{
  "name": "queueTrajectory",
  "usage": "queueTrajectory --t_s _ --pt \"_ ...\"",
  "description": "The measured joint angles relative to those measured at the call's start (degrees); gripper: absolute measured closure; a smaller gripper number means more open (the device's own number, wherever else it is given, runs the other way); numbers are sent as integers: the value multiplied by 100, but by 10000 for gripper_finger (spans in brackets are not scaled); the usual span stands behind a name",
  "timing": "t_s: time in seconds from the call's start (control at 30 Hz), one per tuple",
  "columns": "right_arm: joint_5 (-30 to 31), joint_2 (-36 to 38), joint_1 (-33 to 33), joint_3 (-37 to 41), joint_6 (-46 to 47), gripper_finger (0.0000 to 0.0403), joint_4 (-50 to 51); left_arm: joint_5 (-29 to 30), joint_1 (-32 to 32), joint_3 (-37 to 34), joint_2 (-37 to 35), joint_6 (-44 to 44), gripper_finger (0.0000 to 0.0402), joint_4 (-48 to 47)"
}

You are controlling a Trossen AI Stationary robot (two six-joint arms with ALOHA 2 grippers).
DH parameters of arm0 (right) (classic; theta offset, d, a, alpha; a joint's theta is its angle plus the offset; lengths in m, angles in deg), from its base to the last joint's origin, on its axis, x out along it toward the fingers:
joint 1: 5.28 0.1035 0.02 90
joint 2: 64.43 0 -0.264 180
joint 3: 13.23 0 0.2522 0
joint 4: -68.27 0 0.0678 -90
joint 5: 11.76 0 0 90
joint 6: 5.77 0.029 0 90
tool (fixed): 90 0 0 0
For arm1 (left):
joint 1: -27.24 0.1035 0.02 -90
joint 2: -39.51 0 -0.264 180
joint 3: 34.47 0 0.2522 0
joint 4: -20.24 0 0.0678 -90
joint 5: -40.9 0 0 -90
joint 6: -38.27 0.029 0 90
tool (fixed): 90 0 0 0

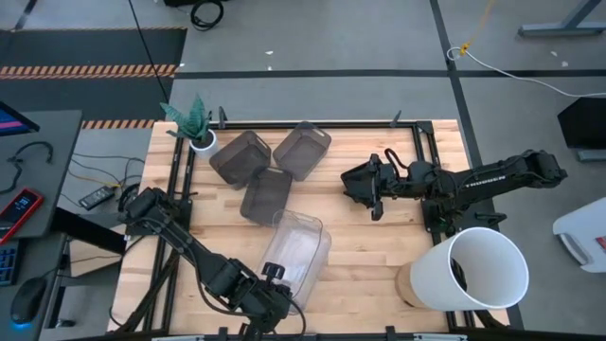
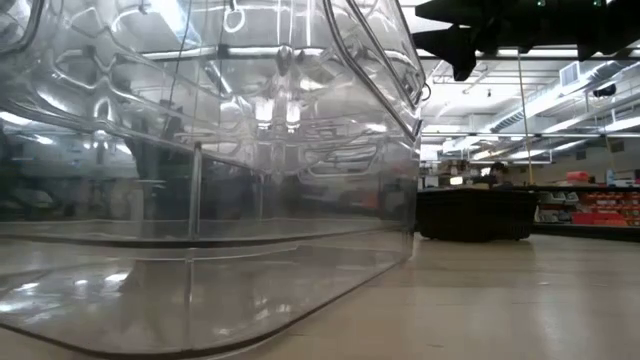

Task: Stack baskets by color
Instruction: Stack the transparent bin on top of the transparent bins

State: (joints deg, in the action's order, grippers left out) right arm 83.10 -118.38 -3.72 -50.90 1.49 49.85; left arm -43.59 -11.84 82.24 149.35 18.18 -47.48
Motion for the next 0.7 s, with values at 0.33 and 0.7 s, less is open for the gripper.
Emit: queueTrajectory --t_s 0.33,0.7 --pt "3 -7 148 0 73 172 137 235 -95 -7 -278 82 176 -457" --pt "131 -7 256 0 68 172 140 885 -518 -4 -564 275 205 -590"
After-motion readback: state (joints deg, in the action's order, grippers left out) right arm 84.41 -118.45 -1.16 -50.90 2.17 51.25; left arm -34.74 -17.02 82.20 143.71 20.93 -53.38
